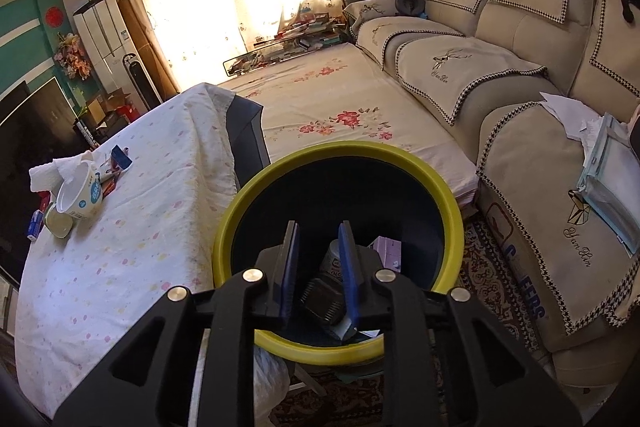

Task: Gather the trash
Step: 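Carry the pudding cup over the yellow bin and open the right gripper, then grasp the rim of the white plastic bowl with the left gripper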

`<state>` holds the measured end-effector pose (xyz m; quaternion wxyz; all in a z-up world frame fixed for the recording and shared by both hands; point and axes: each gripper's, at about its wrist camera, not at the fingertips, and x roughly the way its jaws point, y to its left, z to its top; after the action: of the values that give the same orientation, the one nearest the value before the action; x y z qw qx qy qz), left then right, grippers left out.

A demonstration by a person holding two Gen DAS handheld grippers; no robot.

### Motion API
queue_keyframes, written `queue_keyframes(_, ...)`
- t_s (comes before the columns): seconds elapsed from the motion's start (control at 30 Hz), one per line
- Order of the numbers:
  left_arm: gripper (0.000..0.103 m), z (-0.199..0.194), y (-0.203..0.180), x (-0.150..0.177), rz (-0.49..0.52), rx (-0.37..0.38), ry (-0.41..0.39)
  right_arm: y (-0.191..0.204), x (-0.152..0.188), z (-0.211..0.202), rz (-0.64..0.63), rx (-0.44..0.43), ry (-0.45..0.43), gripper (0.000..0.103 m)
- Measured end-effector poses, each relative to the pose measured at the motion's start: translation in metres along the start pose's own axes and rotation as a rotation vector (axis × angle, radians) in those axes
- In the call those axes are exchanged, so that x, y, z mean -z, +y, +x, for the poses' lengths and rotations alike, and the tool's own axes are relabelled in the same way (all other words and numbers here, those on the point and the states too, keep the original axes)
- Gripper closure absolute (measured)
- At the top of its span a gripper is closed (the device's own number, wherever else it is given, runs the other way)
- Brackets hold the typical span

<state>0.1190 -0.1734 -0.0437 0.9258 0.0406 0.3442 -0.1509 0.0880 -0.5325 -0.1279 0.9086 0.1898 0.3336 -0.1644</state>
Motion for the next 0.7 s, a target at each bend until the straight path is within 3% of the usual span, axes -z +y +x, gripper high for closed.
queue_keyframes(0.33, 0.005, 0.044, -0.03, -0.045, 0.079, 0.052, -0.007, -0.001, 0.005, 0.004, 0.006, -0.008, 0.016, 0.069)
queue_keyframes(0.7, 0.005, 0.118, -0.054, -0.103, 0.194, 0.037, 0.024, 0.002, 0.008, 0.012, 0.005, -0.022, 0.046, 0.069)
